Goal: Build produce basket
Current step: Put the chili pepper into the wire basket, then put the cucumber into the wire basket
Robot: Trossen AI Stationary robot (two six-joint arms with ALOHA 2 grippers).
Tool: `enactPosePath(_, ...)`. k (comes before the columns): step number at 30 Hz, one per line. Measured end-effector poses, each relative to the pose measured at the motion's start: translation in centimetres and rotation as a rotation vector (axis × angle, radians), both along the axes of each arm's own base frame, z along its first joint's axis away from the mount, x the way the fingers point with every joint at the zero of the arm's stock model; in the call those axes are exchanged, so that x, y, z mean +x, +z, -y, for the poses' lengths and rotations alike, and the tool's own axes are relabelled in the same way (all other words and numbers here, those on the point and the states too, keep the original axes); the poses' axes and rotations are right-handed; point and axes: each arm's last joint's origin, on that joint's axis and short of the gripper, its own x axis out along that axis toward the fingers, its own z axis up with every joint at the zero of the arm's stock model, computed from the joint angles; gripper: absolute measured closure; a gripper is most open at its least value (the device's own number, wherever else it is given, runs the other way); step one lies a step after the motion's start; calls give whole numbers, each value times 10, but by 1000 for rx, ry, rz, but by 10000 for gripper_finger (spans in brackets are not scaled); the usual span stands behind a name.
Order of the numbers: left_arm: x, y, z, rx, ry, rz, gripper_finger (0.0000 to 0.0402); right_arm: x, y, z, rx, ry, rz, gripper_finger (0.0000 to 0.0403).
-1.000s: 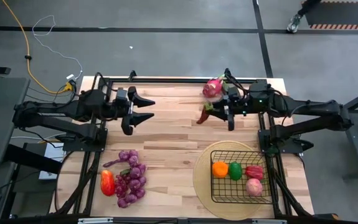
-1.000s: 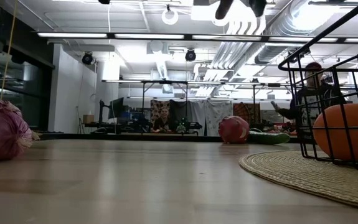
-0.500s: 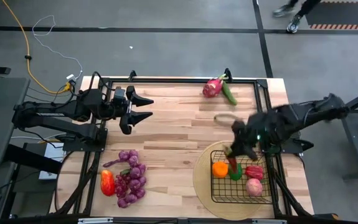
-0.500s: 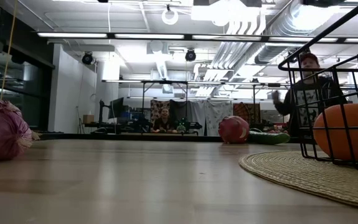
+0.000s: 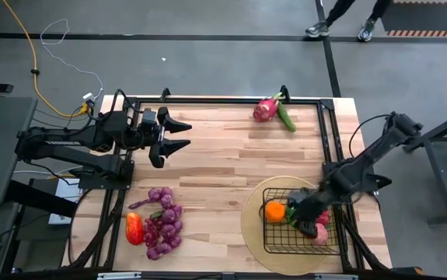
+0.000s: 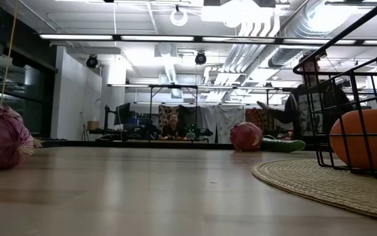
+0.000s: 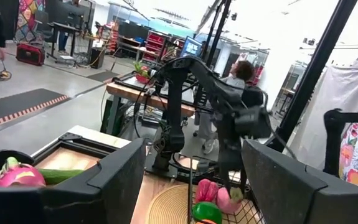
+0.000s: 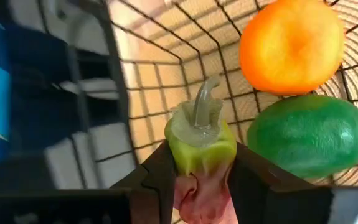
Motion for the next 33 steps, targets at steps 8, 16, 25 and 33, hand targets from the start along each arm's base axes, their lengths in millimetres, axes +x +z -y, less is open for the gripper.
enactPosePath(8,0,0,0,-10,-1,2,145,17,-23,-15,-28,124,-24,282)
enactPosePath(16,0,0,-1,-54,22,9,145,20,-19,-17,14,115,14,232)
enactPosePath(25,0,-1,-1,-43,26,1,145,24,-7,-14,40,162,17,154)
enactPosePath(33,-3,2,0,-62,7,23,145,35,61,0,-101,54,262,151)
